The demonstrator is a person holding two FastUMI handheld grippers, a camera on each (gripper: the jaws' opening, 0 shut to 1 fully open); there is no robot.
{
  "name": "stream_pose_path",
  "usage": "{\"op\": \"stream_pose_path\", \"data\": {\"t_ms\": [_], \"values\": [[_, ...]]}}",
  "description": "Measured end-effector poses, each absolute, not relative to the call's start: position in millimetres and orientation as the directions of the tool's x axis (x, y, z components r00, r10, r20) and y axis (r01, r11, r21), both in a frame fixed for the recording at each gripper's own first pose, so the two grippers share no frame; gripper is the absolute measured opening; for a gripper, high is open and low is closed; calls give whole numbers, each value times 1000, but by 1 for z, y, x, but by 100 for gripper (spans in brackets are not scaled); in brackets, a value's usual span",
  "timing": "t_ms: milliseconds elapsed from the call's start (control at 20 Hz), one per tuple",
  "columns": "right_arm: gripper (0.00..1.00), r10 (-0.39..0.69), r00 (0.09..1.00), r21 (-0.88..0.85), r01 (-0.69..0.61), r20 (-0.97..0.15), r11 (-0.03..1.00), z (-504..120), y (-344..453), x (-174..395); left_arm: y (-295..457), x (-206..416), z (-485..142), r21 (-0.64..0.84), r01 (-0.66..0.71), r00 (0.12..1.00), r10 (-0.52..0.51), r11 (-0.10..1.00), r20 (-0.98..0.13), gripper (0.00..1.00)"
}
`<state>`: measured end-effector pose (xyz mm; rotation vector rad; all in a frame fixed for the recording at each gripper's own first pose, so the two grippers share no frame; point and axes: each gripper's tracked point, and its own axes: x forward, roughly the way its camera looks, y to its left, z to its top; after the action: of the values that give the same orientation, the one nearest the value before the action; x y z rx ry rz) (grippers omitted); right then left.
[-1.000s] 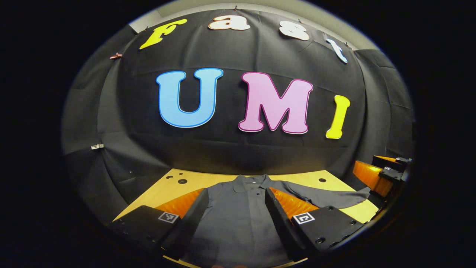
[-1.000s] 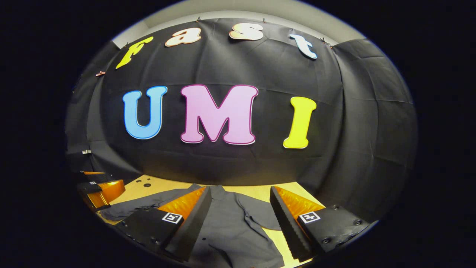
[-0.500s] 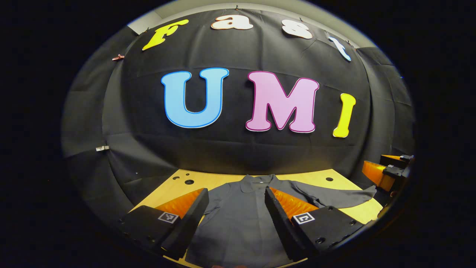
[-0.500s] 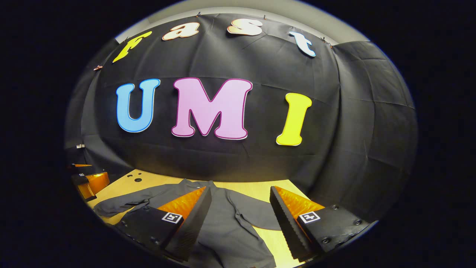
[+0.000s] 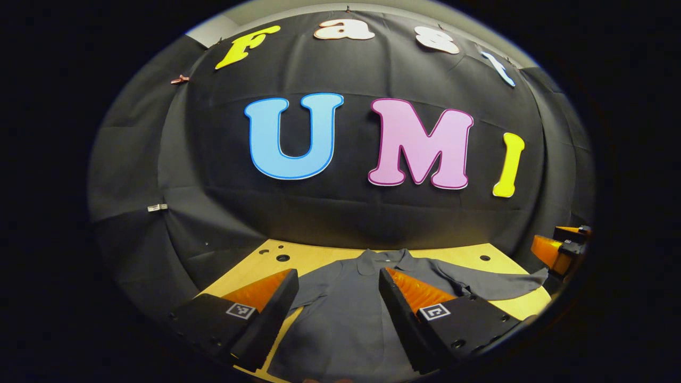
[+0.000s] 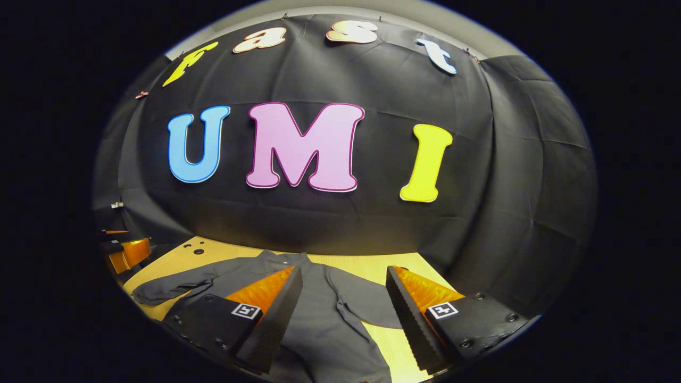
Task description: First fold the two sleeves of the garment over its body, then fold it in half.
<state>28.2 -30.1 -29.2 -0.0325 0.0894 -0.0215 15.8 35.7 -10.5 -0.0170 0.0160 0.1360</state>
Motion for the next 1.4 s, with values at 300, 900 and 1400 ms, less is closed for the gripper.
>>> {"op": "stream_pose_path", "data": {"t_ms": [300,900,1400], "values": [[98,-64,989,-37,59,-134,998,-49,-60,47,34,22,-24,-20,-172,983,171,985,-64,96],[98,-218,939,12,229,-266,973,-111,-176,84,27,33,-58,22,-247,955,248,969,-166,96],[98,-354,862,51,397,-362,916,-168,-277,111,15,35,-80,33,-275,933,275,961,-234,96]]}}
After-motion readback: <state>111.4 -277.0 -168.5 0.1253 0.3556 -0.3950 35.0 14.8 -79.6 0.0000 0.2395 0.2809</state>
